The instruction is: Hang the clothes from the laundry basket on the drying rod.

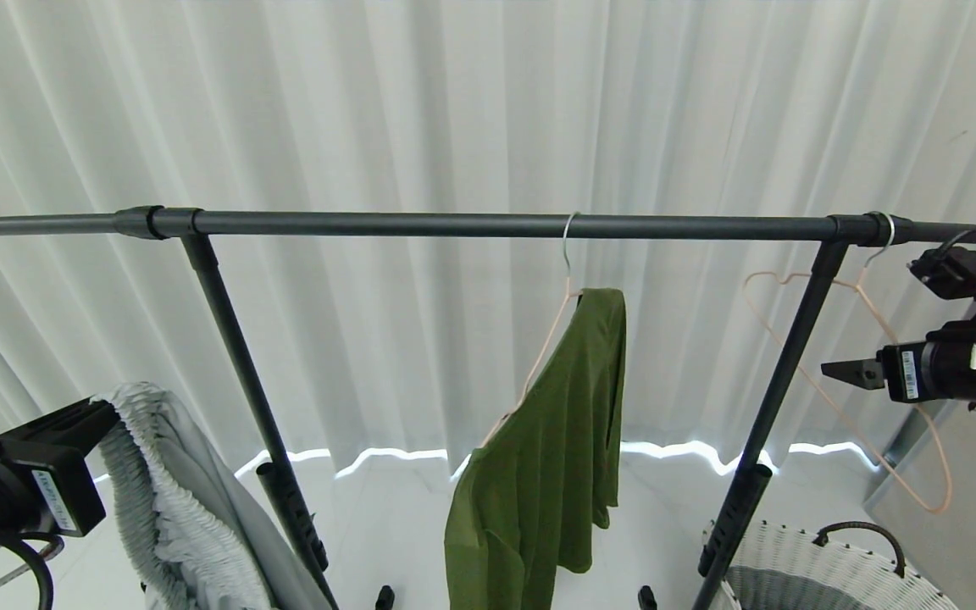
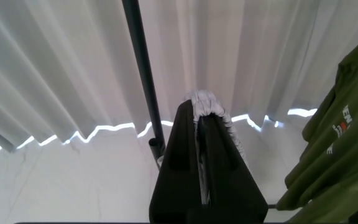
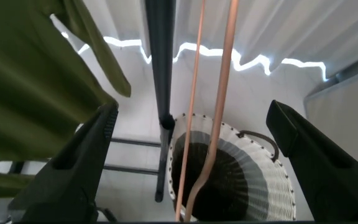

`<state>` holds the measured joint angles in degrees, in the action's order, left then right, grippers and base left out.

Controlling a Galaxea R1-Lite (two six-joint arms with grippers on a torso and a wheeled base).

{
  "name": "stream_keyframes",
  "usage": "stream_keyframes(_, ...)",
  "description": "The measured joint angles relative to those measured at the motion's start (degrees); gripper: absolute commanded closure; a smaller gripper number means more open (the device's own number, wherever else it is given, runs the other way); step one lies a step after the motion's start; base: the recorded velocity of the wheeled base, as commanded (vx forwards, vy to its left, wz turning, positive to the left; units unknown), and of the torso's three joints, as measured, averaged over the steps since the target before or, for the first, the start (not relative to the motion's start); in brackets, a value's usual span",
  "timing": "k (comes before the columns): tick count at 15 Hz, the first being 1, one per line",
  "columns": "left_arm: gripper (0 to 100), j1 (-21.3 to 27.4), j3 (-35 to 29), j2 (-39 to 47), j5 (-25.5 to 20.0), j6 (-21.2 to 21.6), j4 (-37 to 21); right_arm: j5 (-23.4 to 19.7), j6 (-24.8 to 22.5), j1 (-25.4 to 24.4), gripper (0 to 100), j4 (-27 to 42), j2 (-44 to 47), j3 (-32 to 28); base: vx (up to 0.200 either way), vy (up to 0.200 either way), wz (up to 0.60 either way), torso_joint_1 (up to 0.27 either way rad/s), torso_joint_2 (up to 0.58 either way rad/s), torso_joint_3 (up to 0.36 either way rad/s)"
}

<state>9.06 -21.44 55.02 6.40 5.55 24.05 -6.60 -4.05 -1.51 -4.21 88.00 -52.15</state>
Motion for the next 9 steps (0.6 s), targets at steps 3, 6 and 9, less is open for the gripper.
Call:
stream_keyframes(3, 100, 0.04, 0.09, -0.13, -0.02, 0.06, 0.00, 0.04, 0.04, 0.00, 0, -1.29, 1.05, 1.08, 0.000, 0.000, 0.00, 0.000, 0.00, 0.000)
stream_keyframes(6, 100, 0.22, 0.09, -0.91, 0.00, 0.35, 0.02, 0.04, -0.02, 0.02, 0, -6.61, 1.50, 3.32, 0.000, 0.000, 0.00, 0.000, 0.00, 0.000)
stream_keyframes(9, 100, 0.26, 0.11, -1.22, 0.00, 0.46, 0.02, 0.04, -0.05, 0.06, 0, -7.45, 1.66, 4.22, 0.000, 0.000, 0.00, 0.000, 0.00, 0.000)
